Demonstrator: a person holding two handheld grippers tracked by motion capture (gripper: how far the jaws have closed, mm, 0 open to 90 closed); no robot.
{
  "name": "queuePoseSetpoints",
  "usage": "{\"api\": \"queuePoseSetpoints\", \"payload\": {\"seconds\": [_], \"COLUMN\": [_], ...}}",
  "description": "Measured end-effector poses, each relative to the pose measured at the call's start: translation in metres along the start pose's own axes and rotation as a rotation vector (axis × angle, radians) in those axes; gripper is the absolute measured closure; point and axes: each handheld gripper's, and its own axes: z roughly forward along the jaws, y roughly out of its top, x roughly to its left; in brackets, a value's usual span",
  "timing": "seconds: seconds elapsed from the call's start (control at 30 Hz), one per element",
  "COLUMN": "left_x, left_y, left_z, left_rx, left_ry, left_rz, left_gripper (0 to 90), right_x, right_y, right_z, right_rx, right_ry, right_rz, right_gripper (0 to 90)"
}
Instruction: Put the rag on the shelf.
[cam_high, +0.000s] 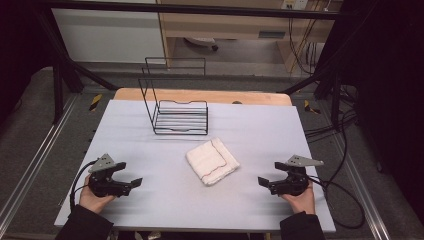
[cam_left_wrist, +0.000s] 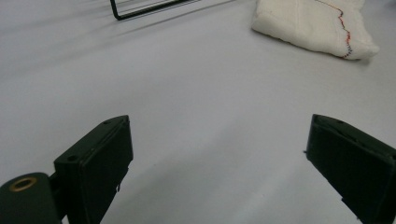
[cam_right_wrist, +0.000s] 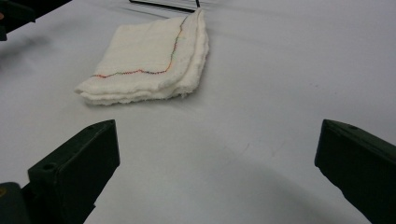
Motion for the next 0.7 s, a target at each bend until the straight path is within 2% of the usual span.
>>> {"api": "queuePoseSetpoints", "payload": {"seconds": [0.3, 0.7], "left_x": [0.0, 0.002], "left_y": [0.0, -0.002], "left_z": [0.0, 0.0], "left_rx": [-0.003, 0.004], "left_ry": [0.0, 0.003], "left_rz": [-0.004, 0.0], "left_gripper": [7.2, 7.4], "right_x": [0.002, 0.012], "right_y": [0.0, 0.005], "right_z": [-0.001, 0.008], "right_rx": [0.002, 0.014], "right_ry": [-0.003, -0.002], "right_rz": [0.012, -0.017], "right_gripper": [0.5, 0.5]}}
